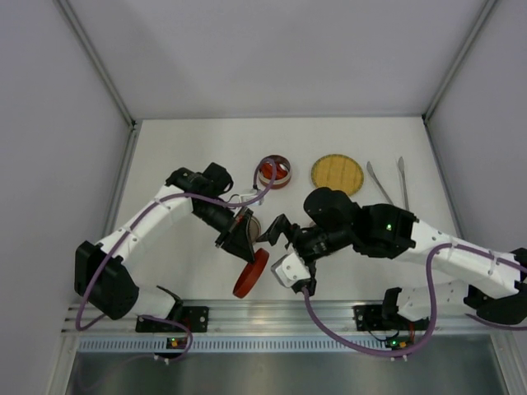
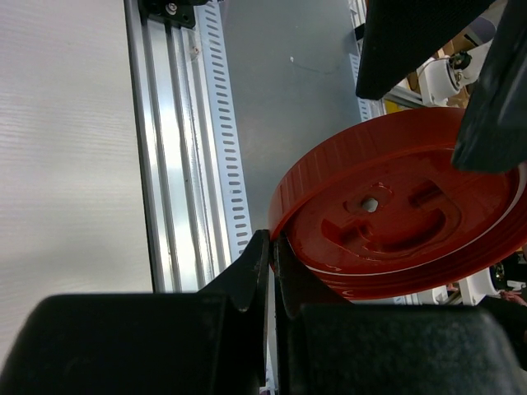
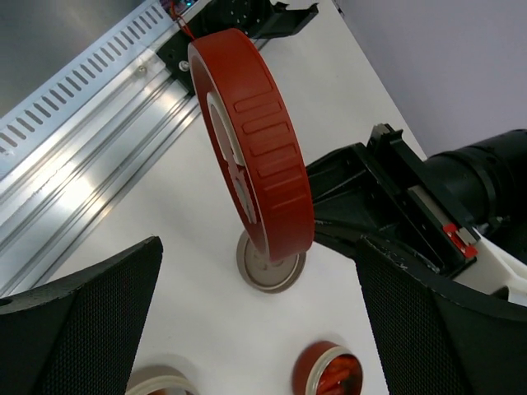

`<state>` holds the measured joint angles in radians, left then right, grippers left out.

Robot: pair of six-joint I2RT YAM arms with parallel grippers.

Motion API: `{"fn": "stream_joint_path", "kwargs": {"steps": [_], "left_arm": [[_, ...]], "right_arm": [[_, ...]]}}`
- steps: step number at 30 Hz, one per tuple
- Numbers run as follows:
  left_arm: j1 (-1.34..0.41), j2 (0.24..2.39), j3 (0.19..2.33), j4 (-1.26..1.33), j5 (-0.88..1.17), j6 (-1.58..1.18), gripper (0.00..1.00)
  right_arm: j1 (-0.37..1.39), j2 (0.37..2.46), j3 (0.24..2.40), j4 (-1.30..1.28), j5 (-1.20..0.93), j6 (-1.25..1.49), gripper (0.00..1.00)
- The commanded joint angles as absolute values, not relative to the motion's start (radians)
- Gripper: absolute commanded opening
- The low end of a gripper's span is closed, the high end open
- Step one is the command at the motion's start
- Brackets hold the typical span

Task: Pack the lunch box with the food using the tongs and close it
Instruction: Pick up the box lid from the center of the board.

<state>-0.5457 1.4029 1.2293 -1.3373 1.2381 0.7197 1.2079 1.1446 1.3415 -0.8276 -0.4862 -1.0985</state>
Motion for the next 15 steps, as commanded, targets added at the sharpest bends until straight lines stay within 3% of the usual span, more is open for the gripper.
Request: {"fn": "stream_joint_path", "kwargs": {"steps": [1, 5, 8, 10, 15], "left_arm": [[-0.561, 1.381, 1.238, -1.505, 1.301, 0.772, 0.00], [-0.574, 1.387, 1.246, -1.506, 1.296, 0.773, 0.00], [-0.577, 1.385, 1.249, -1.506, 1.292, 0.787, 0.00], [-0.577, 1.388, 1.255, -1.506, 1.292, 0.792, 0.00], [-0.577, 1.391, 1.258, -1.505, 1.295, 0.796, 0.00]], "right_arm": [[1.261, 1.170, 1.368, -0.747, -0.514, -1.095, 0.98], [1.269, 1.190, 1.359, -0.738, -0.520, -1.101, 0.94], [1.273, 1.206, 1.365, -0.736, -0.526, -1.095, 0.81], [1.275, 1.218, 1.368, -0.739, -0.520, -1.098, 0.66], [1.284, 1.238, 1.377, -0.749, -0.512, -1.095, 0.58]]}}
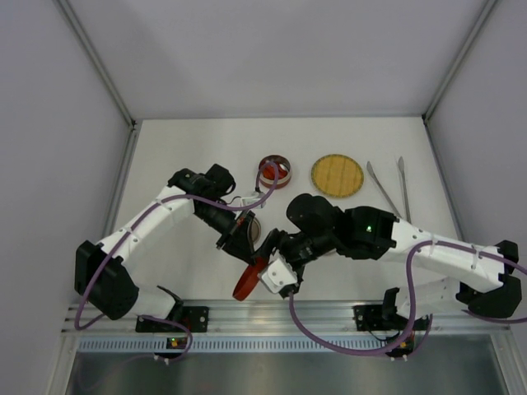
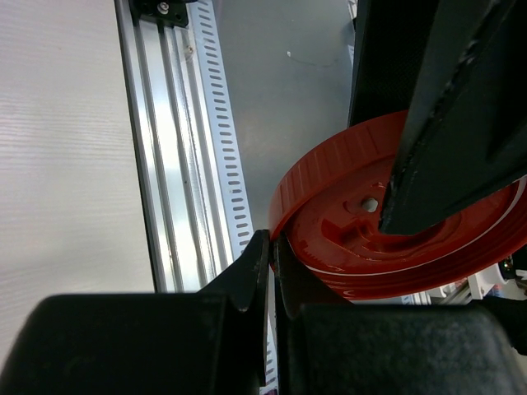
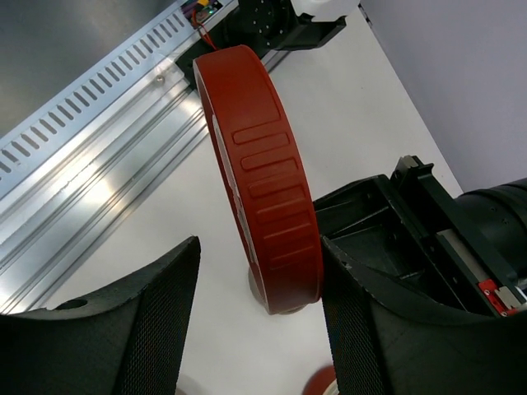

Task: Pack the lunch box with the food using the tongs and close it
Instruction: Pick up the box lid from the center of the board.

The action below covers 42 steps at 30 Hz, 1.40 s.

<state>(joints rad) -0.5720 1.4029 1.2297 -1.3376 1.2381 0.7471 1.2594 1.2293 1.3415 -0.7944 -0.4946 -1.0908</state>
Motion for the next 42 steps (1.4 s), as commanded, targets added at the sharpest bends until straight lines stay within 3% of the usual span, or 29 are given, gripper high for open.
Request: {"fn": "stream_joint_path", "kwargs": {"steps": [1, 16, 19, 22, 23, 25, 27, 28, 30, 31, 32, 33, 39, 42], "left_arm": [[-0.577, 1.390, 1.258, -1.506, 1.296, 0.796, 0.00], [-0.578, 1.388, 1.250, -1.506, 1.311, 0.811, 0.00], [-0.577, 1.388, 1.258, -1.506, 1.319, 0.810, 0.00], [-0.577, 1.387, 1.264, -1.506, 1.316, 0.808, 0.00], [-0.578, 1.388, 1.267, -1.506, 1.310, 0.805, 0.03], [-0.577, 1.390, 1.272, -1.506, 1.301, 0.798, 0.13], [-0.574, 1.391, 1.276, -1.476, 1.269, 0.755, 0.36], [-0.569, 1.388, 1.288, -1.426, 1.244, 0.686, 0.39], [-0.513, 1.370, 1.310, -1.379, 1.177, 0.613, 0.60], [-0.482, 1.361, 1.336, -1.343, 1.164, 0.600, 0.63], [-0.442, 1.348, 1.351, -1.324, 1.155, 0.589, 0.75], [-0.349, 1.345, 1.371, -1.313, 1.152, 0.580, 0.97], [0.025, 1.350, 1.583, -1.111, 1.094, 0.383, 0.98], [0.118, 1.304, 1.586, -0.978, 1.056, 0.290, 0.98]], "right_arm": [[1.287, 1.244, 1.379, -0.749, -0.512, -1.094, 0.57], [1.305, 1.279, 1.384, -0.732, -0.500, -1.085, 0.36], [1.308, 1.281, 1.381, -0.732, -0.494, -1.078, 0.26], [1.308, 1.278, 1.373, -0.723, -0.485, -1.052, 0.05], [1.308, 1.273, 1.367, -0.701, -0.480, -1.037, 0.00], [1.307, 1.262, 1.358, -0.680, -0.462, -0.979, 0.00], [1.295, 1.253, 1.355, -0.661, -0.453, -0.910, 0.00], [1.286, 1.249, 1.348, -0.658, -0.453, -0.885, 0.00], [1.237, 1.233, 1.342, -0.654, -0.469, -0.812, 0.00], [1.214, 1.226, 1.332, -0.653, -0.479, -0.783, 0.00], [1.188, 1.218, 1.324, -0.653, -0.491, -0.757, 0.00], [1.137, 1.197, 1.316, -0.652, -0.512, -0.706, 0.00], [0.892, 1.080, 1.194, -0.618, -0.603, -0.451, 0.00], [0.734, 1.028, 1.128, -0.617, -0.636, -0.341, 0.00]]}}
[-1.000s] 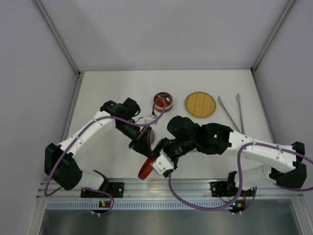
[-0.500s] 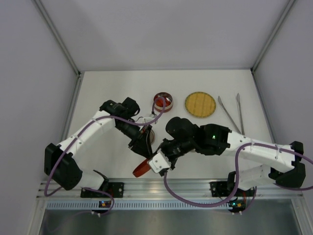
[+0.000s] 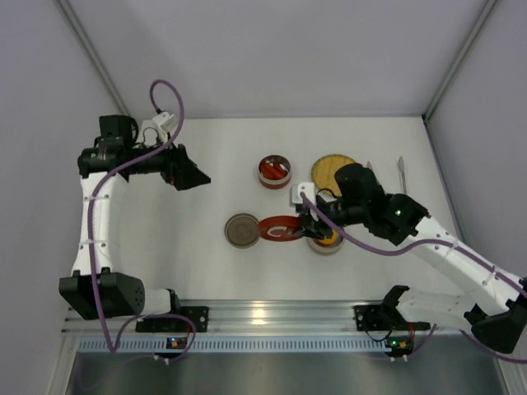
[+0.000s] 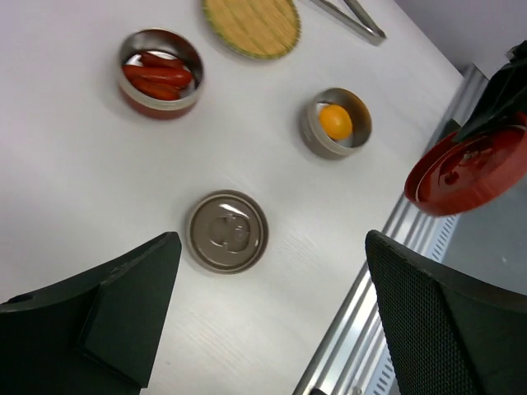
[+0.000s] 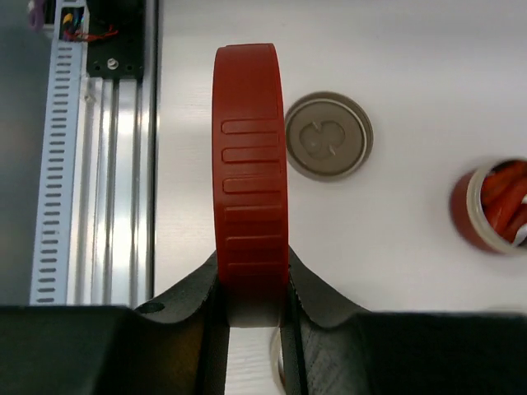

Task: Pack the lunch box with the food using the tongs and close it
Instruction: Pick up the box lid from the center of the board.

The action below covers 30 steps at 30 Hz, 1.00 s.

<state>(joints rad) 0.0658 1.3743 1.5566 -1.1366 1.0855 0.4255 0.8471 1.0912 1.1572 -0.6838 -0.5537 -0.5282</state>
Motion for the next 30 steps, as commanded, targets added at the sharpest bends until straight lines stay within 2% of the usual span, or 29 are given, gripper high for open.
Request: {"fn": "stream_joint_path", "kwargs": {"steps": [1, 3, 6, 8, 10, 11, 14, 15, 18, 30], "left_arm": [[0.117, 1.290, 1.576, -0.967, 1.023, 0.293, 0.98], [0.107, 1.259, 1.533, -0.968, 1.052, 0.340, 0.98], [0.045, 1.218, 1.452, -0.969, 1.091, 0.405, 0.98], [0.000, 1.180, 1.410, -0.947, 1.049, 0.425, 0.96], [-0.179, 1.132, 1.341, -0.840, 0.926, 0.361, 0.94], [-0.179, 1.118, 1.322, -0.810, 0.879, 0.342, 0.93], [-0.334, 1.123, 1.293, -0.726, 0.728, 0.279, 0.91], [-0.386, 1.140, 1.302, -0.720, 0.701, 0.252, 0.88], [-0.454, 1.232, 1.350, -0.710, 0.675, 0.198, 0.82], [-0.575, 1.492, 1.526, -0.715, 0.680, 0.091, 0.87]], "right_arm": [[0.689, 1.026, 1.109, -0.621, -0.646, -0.309, 0.00], [0.539, 1.052, 1.104, -0.630, -0.705, -0.212, 0.00], [0.407, 1.129, 1.092, -0.624, -0.786, -0.086, 0.00], [0.376, 1.160, 1.065, -0.522, -0.813, 0.051, 0.00], [0.376, 1.173, 1.010, -0.374, -0.848, 0.179, 0.00], [0.374, 1.181, 0.987, -0.323, -0.862, 0.228, 0.00], [0.374, 1.222, 0.943, -0.217, -0.891, 0.366, 0.00], [0.373, 1.232, 0.934, -0.153, -0.902, 0.392, 0.00], [0.373, 1.267, 0.934, -0.057, -0.925, 0.491, 0.00], [0.374, 1.402, 0.931, 0.086, -1.020, 0.695, 0.00]]}}
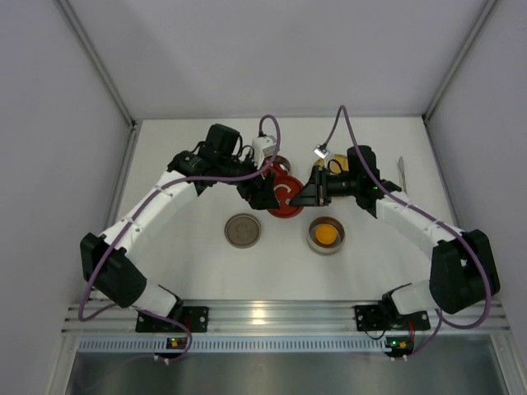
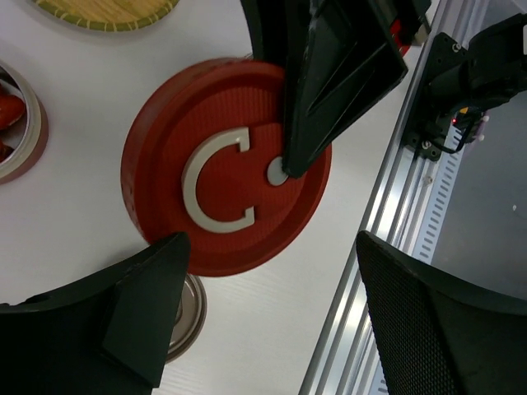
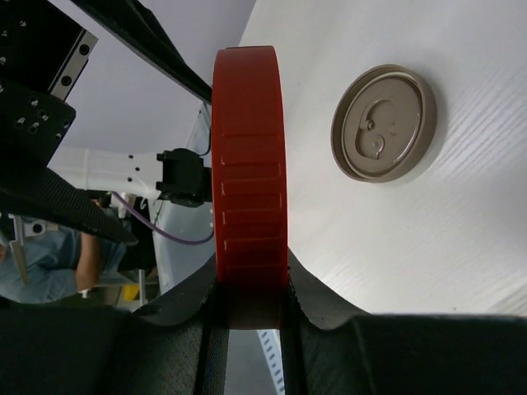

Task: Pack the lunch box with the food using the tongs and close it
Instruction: Pick up the box lid from the center of the board.

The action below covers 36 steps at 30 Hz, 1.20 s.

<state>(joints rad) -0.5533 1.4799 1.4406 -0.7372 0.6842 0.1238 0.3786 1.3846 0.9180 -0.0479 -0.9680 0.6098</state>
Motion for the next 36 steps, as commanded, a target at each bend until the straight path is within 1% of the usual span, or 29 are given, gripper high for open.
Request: {"fn": "stream_joint_path", "kwargs": {"steps": [1, 11, 14, 19, 26, 31, 36], "left_arm": [[-0.580, 1.514, 1.534, -0.729, 0.677, 0.092, 0.87], [-0.643, 1.571, 1.549, -0.744, 0.571, 0.116, 0.89], [-0.664, 1.569, 1.548, -0.744, 0.496, 0.129, 0.89], [-0.666, 1.569, 1.559, -0.735, 0.404, 0.123, 0.90], [-0.666, 1.569, 1.572, -0.735, 0.353, 0.123, 0.90], [-0.666, 1.578, 1.572, -0.738, 0.391, 0.120, 0.91], [-0.666, 1.589, 1.572, -0.752, 0.520, 0.117, 0.90]], "right_arm": [[0.374, 1.410, 0.933, 0.095, -1.023, 0.709, 0.00], [0.403, 1.430, 0.931, 0.127, -1.029, 0.747, 0.00], [0.402, 1.425, 0.927, 0.129, -1.023, 0.755, 0.00], [0.402, 1.420, 0.913, 0.135, -1.016, 0.767, 0.00], [0.403, 1.414, 0.900, 0.146, -1.022, 0.765, 0.00], [0.403, 1.408, 0.890, 0.182, -1.031, 0.787, 0.00], [0.402, 1.405, 0.871, 0.251, -1.051, 0.831, 0.00]]}}
